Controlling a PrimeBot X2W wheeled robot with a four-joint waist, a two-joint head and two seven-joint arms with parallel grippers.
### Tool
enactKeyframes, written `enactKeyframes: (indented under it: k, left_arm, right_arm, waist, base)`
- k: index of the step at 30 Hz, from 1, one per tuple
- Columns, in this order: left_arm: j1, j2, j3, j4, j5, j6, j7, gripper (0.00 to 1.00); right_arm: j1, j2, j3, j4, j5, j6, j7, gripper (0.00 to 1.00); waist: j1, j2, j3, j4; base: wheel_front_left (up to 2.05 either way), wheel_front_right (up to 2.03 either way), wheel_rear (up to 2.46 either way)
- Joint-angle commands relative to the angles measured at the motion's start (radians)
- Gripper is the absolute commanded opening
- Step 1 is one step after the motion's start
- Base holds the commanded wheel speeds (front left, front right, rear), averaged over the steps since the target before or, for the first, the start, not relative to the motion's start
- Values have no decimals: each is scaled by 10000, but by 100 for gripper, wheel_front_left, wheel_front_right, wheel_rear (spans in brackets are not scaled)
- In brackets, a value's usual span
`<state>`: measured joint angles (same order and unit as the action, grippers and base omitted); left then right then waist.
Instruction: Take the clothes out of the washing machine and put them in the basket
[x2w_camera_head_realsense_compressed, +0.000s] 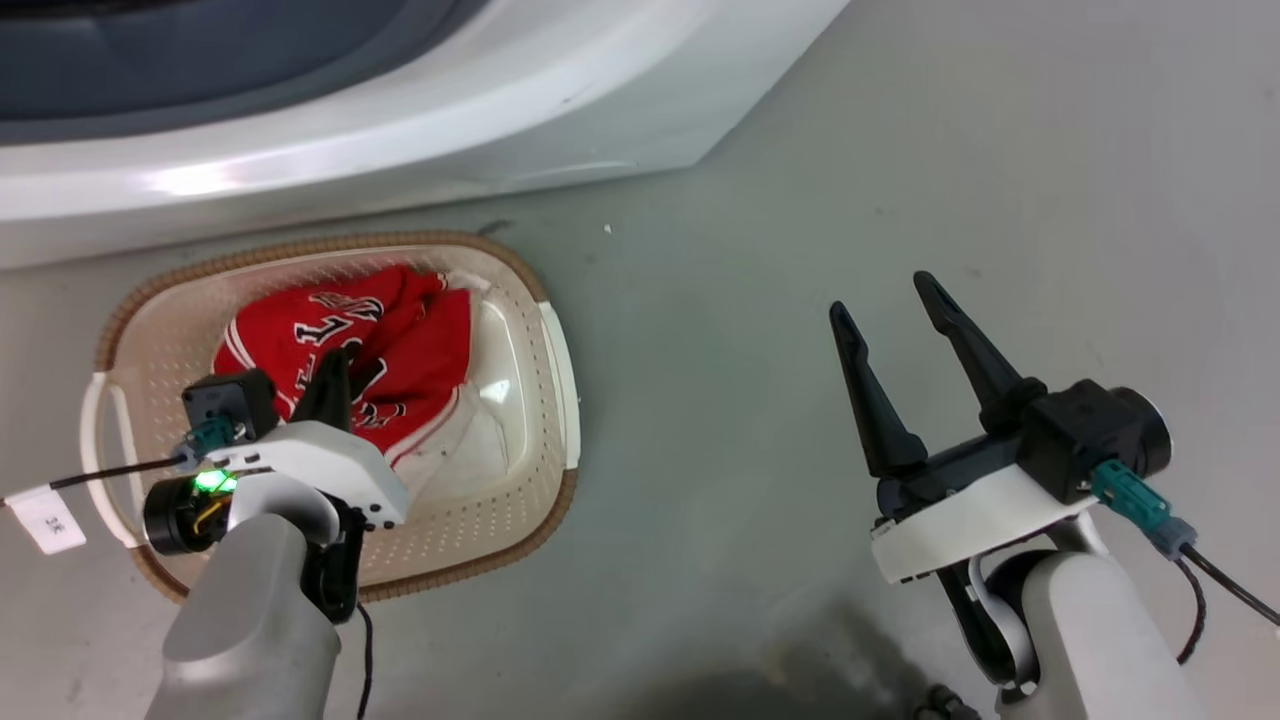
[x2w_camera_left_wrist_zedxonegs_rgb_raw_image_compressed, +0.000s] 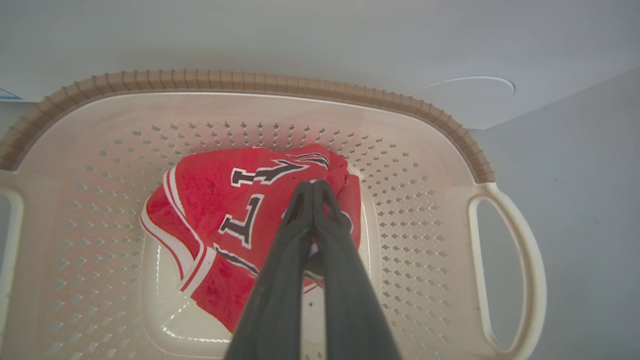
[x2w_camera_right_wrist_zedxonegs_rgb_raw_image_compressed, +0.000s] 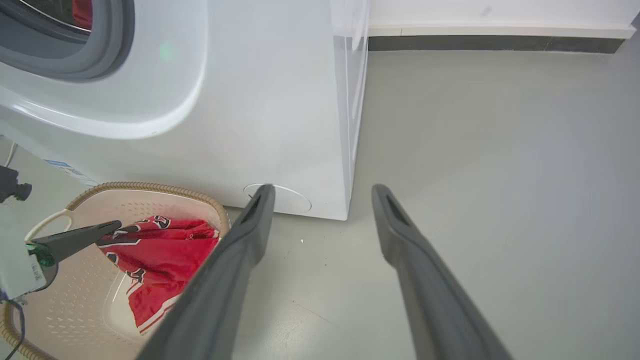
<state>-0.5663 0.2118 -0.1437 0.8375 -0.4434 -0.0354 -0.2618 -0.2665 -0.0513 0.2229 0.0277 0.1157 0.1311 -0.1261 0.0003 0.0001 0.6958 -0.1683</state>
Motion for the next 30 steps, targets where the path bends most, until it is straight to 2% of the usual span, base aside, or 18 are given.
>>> enactKeyframes:
  k: [1,11,18,19,20,21,30]
  left_arm:
    - [-138,31,74,60,58,-18,-43,0]
    - [-900,106,760,1840,409,-29,-35,0]
    - [-1059,63,820,2699,667,40,-36,0]
    - [-1059,21,830,2761,689,24,-36,19]
    - [-1037,-37,832,2834,716,30,-36,67]
    - [-989,-89,873,2838,699,43,-36,100]
    - [230,-597,1293,1999,897,-156,-36,100]
  right_arm:
    - [-147,21,34,0,22,-7,-74,100]
    - [-507,21,374,252,150,-7,-338,100]
    - [-561,19,354,480,170,-7,-418,100]
    - [-551,19,318,525,142,-7,-416,100]
    - [-541,19,292,564,122,-7,-422,100]
    - [-521,21,264,611,96,-7,-442,100]
    - [13,18,-223,909,-158,-7,-355,100]
  waist:
    - [-3,-1,374,-95]
    - [-3,-1,1176,-447]
    - [-3,-1,1072,-494]
    - [-3,-1,972,-456]
    - [-3,-1,841,-409]
    - [-3,-1,671,-360]
    - [-3,-1,-1470,167]
  base:
    - [0,0,0]
    - [0,0,0]
    - [0,0,0]
    - [0,0,0]
    - [0,0,0]
    - [0,0,0]
    - [0,0,0]
